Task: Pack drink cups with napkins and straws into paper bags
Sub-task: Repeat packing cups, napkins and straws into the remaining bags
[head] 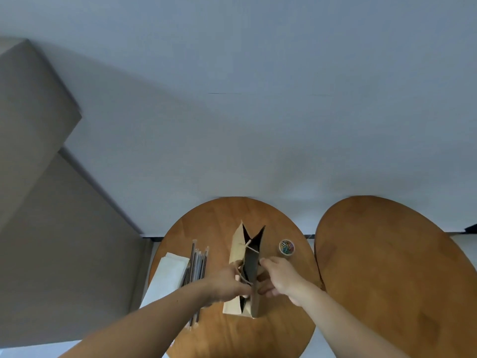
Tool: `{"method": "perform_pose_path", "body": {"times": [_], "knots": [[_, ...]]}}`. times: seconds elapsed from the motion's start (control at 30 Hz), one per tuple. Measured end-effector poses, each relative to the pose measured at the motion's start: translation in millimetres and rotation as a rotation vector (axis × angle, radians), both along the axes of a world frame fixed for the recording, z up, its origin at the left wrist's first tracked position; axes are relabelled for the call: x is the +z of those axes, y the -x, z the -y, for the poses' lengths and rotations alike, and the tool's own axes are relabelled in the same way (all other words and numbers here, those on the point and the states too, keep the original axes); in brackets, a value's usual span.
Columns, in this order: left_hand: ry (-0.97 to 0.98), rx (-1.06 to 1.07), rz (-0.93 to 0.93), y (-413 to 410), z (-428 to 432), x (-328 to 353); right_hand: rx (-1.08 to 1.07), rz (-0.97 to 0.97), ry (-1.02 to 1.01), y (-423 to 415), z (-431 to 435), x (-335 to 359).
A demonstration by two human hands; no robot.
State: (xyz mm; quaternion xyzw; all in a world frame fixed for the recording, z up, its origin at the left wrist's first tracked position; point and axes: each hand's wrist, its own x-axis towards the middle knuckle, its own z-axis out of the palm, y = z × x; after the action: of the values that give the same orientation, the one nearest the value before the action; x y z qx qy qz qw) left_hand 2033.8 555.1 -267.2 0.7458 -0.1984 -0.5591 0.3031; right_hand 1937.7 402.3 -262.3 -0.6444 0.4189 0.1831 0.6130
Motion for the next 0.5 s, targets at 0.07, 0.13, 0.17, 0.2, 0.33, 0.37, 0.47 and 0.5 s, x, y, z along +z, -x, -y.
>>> {"method": "perform_pose_path", "body": {"times": [0.07, 0.13, 0.17, 0.2, 0.33, 0.37, 0.47, 0.5], "knots": [[0.003, 0.005, 0.015, 4, 6, -1, 0.031, 0.066, 0.007, -5, -7, 2], [-0.003, 0.017, 0.085, 7, 11, -2, 0.109, 0.114, 0.091, -9, -10, 2], [-0.022, 0.022, 0.144, 9, 13, -2, 0.153, 0.126, 0.135, -10, -11, 1], [-0.055, 0.029, 0.216, 10, 15, -1, 0.195, 0.132, 0.165, -10, -11, -1], [-0.236, -0.009, 0.539, 12, 21, -2, 0.395, 0.119, 0.295, -8, -1, -11], [-0.25, -0.016, 0.563, 12, 22, -3, 0.448, 0.112, 0.406, -7, 5, -14], [-0.244, -0.065, 0.59, 7, 21, -2, 0.419, 0.229, 0.832, -3, 23, -15], [-0.238, -0.078, 0.586, 5, 20, -2, 0.425, 0.288, 0.977, -2, 28, -15]]}}
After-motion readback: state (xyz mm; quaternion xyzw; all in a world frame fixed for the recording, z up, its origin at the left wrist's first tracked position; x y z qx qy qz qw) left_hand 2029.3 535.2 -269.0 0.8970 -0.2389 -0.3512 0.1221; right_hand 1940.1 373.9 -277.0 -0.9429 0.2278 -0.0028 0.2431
